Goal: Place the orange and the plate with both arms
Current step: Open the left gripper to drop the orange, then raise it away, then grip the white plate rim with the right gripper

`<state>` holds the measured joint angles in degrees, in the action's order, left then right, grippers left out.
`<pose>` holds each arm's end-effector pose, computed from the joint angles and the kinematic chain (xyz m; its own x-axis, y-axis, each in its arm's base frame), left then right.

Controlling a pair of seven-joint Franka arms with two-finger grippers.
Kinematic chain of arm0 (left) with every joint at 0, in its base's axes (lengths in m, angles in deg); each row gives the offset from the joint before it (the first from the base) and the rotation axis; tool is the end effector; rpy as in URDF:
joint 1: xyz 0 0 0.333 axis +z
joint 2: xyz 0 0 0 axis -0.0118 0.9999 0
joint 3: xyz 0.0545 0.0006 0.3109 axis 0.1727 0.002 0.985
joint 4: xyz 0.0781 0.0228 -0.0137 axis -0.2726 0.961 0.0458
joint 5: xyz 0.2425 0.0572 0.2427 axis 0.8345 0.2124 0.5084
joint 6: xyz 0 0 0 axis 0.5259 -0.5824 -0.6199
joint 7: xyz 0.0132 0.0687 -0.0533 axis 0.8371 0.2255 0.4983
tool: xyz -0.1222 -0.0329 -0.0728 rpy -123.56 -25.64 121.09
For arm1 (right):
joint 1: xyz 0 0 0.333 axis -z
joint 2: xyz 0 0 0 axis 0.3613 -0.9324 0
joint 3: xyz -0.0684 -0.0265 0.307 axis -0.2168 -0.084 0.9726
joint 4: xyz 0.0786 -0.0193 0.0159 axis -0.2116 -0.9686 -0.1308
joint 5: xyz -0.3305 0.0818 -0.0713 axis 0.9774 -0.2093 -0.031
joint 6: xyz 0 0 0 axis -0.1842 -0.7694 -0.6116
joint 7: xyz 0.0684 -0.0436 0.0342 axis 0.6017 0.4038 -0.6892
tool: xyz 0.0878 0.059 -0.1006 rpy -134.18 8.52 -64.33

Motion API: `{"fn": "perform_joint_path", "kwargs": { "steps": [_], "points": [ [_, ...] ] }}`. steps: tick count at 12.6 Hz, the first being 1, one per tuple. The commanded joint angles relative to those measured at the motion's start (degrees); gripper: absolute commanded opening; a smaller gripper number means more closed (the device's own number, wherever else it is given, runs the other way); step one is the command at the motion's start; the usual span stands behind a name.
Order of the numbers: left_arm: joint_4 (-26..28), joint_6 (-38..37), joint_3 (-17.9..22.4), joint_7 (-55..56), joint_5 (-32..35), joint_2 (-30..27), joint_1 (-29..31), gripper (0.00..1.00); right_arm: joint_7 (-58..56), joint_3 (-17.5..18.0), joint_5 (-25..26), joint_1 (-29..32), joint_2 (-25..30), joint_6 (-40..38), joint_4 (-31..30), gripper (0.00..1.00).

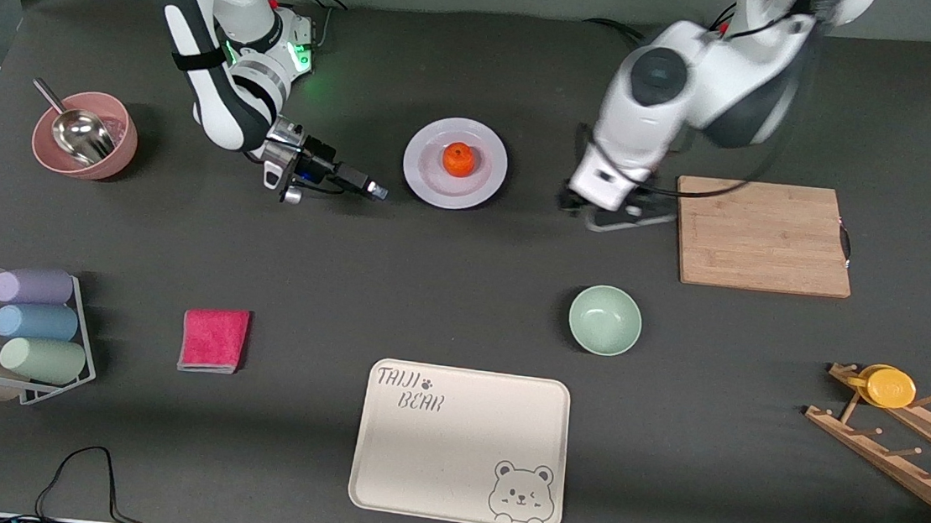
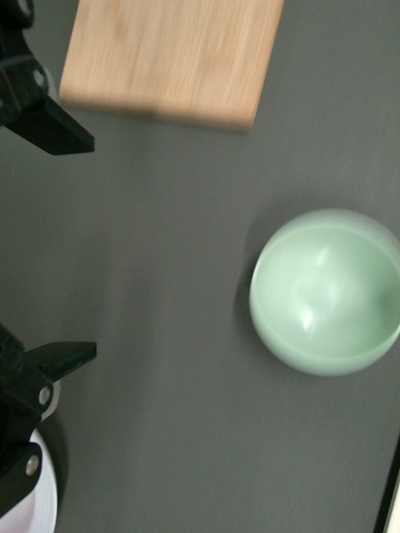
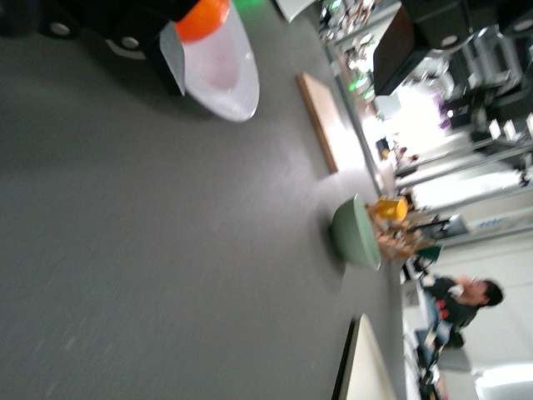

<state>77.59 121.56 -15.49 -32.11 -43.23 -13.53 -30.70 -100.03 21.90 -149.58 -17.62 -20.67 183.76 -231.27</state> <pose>0.4053 -0.2358 0.3830 0.9764 0.2115 -0.0438 0.2101 -0.9771 -0.0351 0.3229 0.2237 0.2036 0.9179 -0.3196 -0.2353 -0.3469 -0.3585 -0.8667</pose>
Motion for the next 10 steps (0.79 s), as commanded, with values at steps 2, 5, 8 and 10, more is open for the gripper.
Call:
{"fn": "perform_joint_path", "kwargs": {
  "steps": [2, 5, 8, 10],
  "points": [
    [5.7, -7.2, -0.9, -17.5, 0.5, -12.0, 13.0, 1.0, -12.1, -0.6, -1.6, -0.7, -2.3, -10.8, -2.8, 1.0],
    [5.7, -13.6, 2.3, -32.8, 0.2, -18.5, 20.2, 1.0, -21.8, -0.7, -1.1, -0.6, -5.9, -11.5, -2.7, 1.0],
    [5.3, -15.6, 8.4, -37.4, 0.0, -23.0, 20.7, 1.0, -27.2, -0.7, -1.2, -0.5, -8.8, -13.4, -2.6, 1.0],
    [4.7, -15.7, 9.1, -37.3, 0.7, -23.4, 20.6, 1.0, -27.3, -0.7, -1.6, -0.5, -10.1, -14.9, -2.7, 1.0]
  ]
}}
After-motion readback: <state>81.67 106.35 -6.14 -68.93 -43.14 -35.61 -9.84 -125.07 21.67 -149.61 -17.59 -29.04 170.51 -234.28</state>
